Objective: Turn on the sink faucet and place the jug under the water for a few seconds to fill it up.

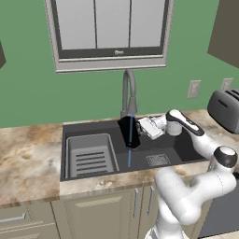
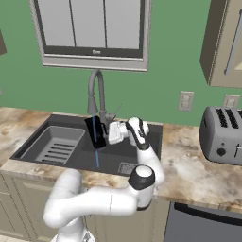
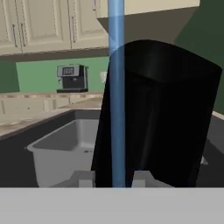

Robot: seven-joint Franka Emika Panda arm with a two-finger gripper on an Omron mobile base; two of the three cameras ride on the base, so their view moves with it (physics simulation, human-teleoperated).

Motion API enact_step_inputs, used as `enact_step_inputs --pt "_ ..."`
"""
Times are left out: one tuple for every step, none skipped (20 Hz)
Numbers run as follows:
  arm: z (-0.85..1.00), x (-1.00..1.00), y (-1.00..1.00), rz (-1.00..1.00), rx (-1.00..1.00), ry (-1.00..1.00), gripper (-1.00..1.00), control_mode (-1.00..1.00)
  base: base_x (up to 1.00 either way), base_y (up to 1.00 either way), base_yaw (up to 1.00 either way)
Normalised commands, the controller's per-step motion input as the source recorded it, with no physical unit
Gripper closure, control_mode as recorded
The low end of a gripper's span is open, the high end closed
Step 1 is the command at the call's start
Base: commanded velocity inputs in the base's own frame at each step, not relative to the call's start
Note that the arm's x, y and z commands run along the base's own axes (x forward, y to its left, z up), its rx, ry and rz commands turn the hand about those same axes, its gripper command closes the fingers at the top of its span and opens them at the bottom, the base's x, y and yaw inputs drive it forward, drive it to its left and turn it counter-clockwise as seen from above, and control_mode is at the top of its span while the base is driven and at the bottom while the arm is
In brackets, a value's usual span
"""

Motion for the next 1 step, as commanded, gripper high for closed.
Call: enact_step_inputs --pt "-0.04 0.1 0.0 0.0 0.0 0.01 1.0 -1.0 0.0 0.0 0.0"
